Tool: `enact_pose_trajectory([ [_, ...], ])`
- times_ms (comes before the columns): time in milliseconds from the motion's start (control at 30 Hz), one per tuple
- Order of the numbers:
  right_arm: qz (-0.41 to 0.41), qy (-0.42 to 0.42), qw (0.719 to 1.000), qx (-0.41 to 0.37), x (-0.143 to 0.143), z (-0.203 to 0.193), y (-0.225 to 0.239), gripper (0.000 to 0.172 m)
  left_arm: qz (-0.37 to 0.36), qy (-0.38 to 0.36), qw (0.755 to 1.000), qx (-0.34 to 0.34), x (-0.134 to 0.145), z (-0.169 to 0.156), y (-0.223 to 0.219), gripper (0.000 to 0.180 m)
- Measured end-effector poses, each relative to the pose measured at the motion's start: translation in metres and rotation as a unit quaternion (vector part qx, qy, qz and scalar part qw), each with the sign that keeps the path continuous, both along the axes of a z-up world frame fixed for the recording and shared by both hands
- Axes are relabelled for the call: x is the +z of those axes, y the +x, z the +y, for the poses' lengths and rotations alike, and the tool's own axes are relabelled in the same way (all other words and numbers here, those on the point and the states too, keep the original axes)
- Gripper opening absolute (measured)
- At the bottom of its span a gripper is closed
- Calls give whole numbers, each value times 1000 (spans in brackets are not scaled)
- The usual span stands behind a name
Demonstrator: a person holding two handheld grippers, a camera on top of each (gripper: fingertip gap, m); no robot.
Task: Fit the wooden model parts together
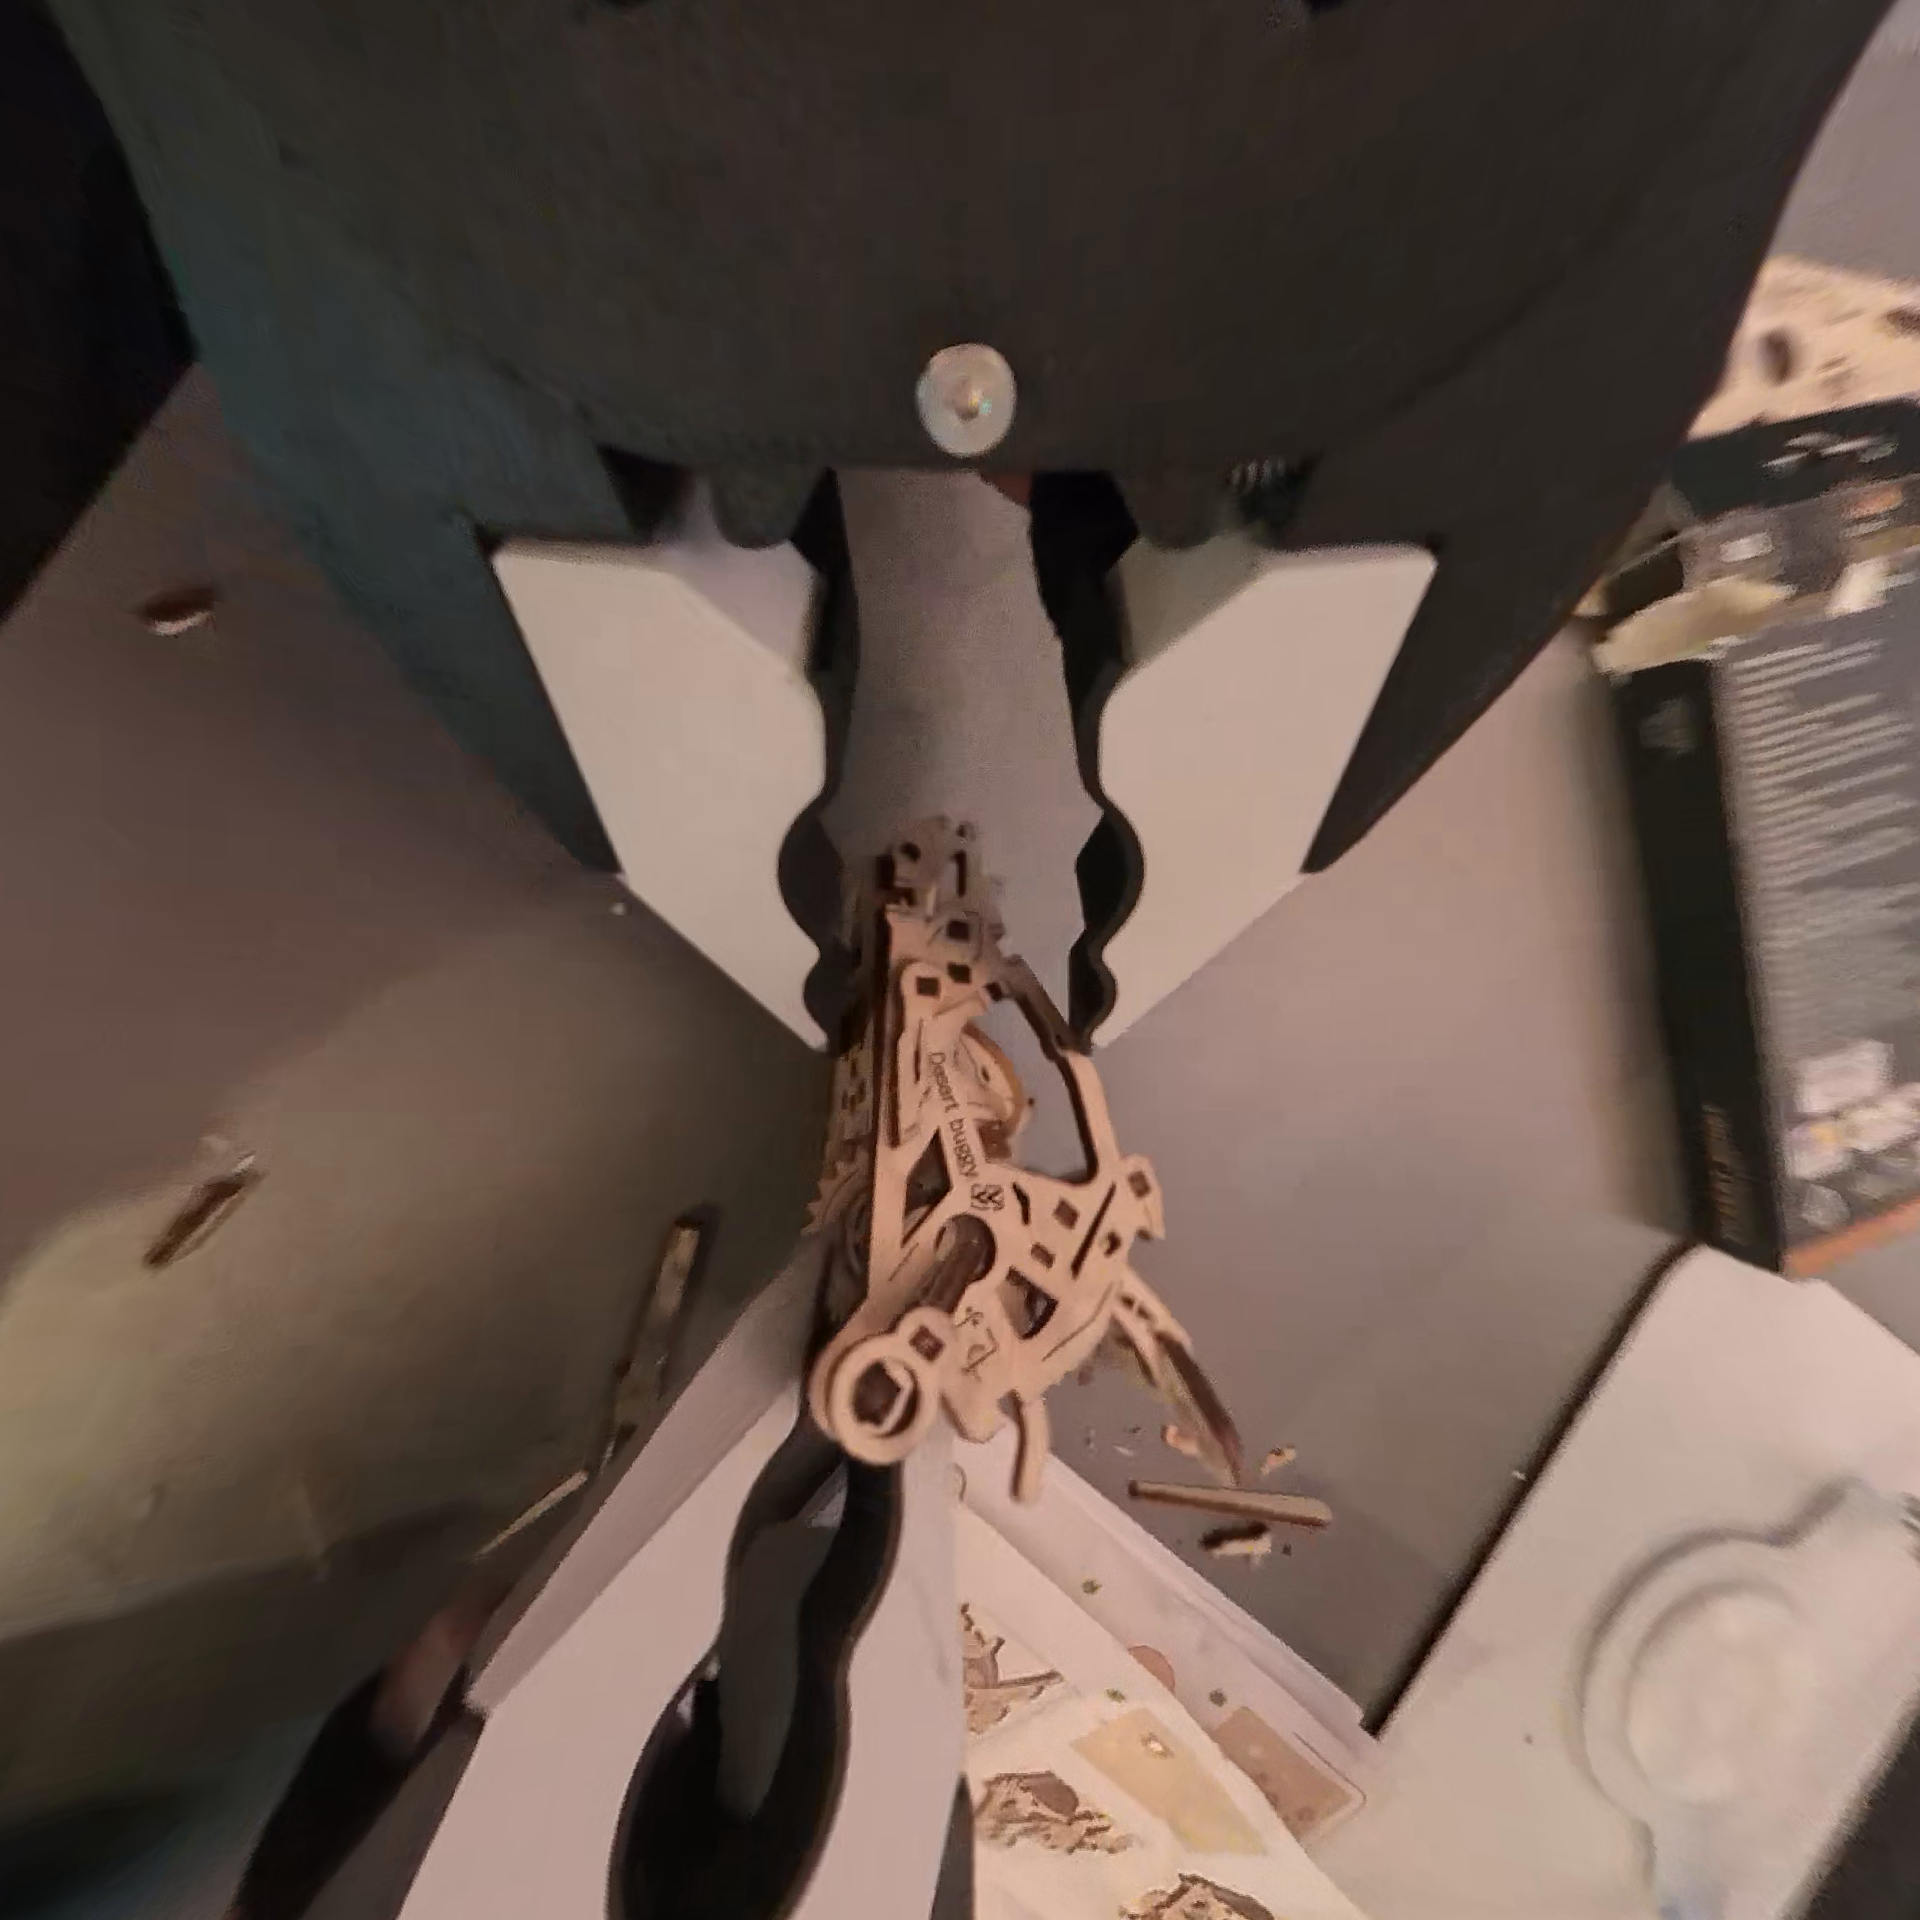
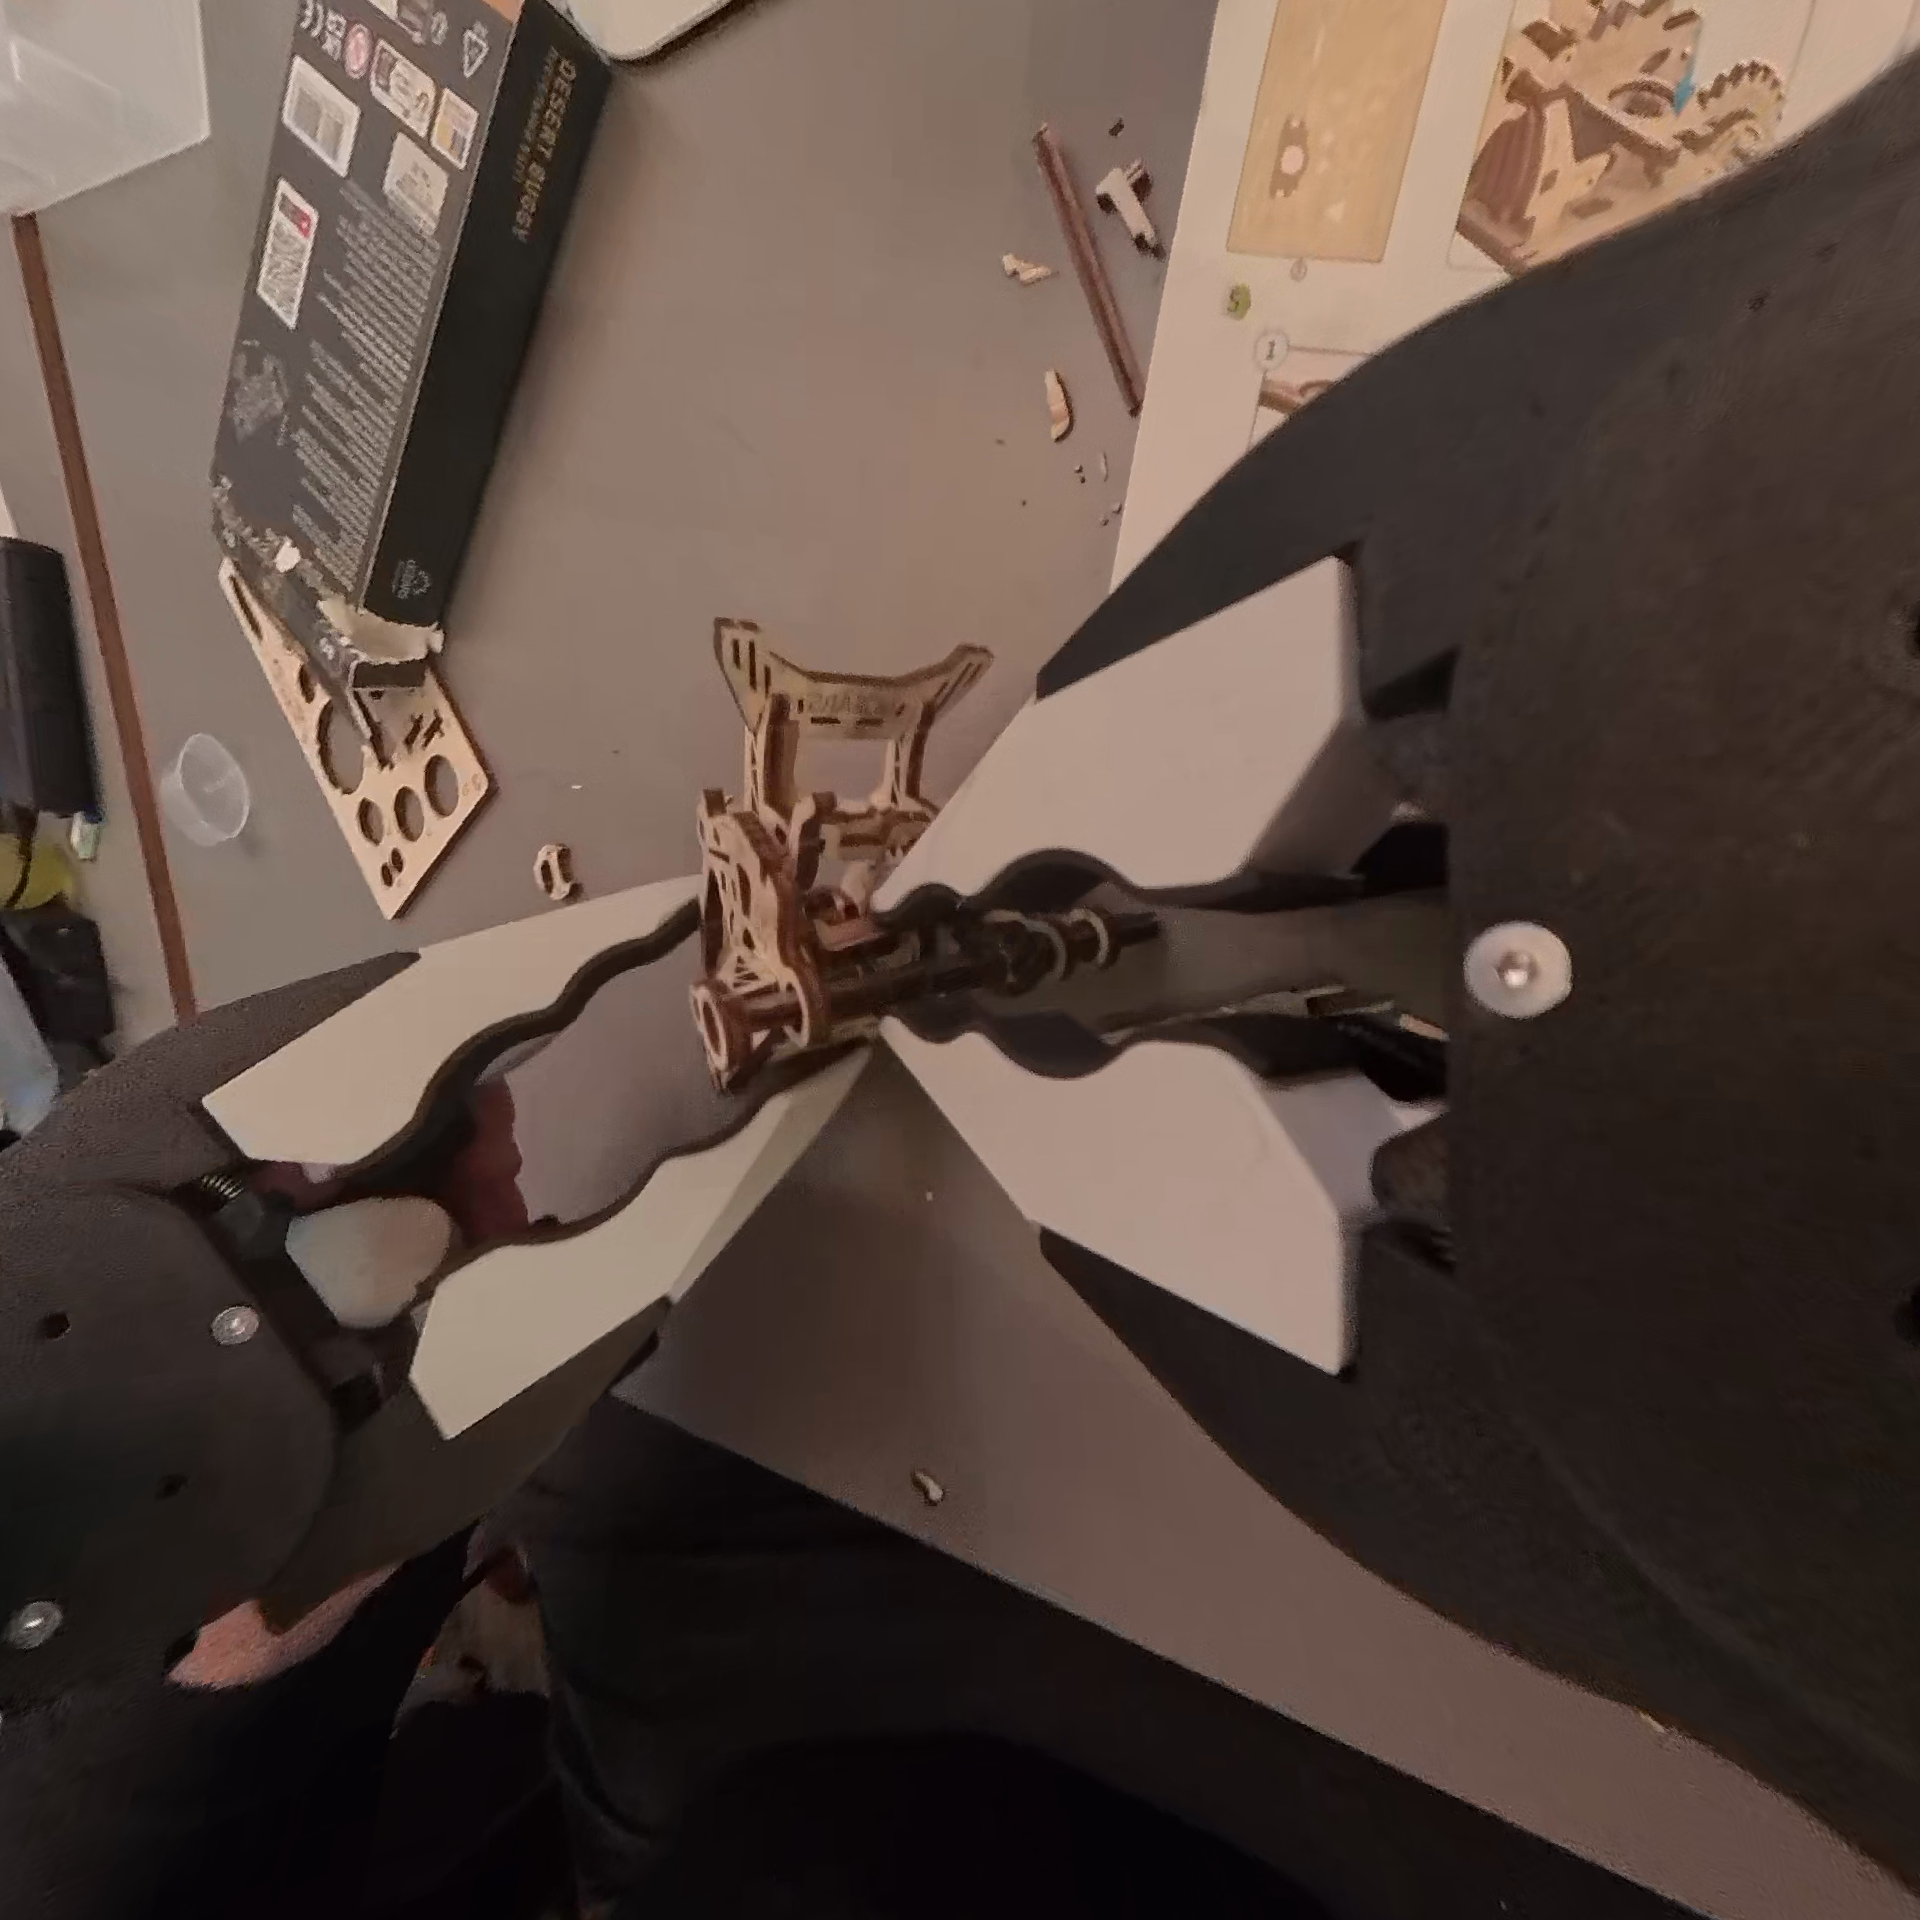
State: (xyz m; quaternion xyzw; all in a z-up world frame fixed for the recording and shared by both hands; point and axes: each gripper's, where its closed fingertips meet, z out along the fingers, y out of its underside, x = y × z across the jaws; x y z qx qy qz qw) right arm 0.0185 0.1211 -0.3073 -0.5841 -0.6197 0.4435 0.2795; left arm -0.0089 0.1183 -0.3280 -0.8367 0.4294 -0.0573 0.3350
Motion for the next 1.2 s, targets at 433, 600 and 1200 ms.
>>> enact_pose_trajectory([
  [433, 16, 195, 981, -12, 34, -5, 21, 55, 154, 61, 984, -60, 6, 4, -1, 36],
  [600, -20, 311, 950, -28, 15, -10, 11, 61, 174, 40, 981, -70, 6, 4, 7, 36],
  [1200, 102, 142, 982, -75, 35, 20, 26, 33, -123, 25, 989, -76, 25, 14, 29, 34],
])
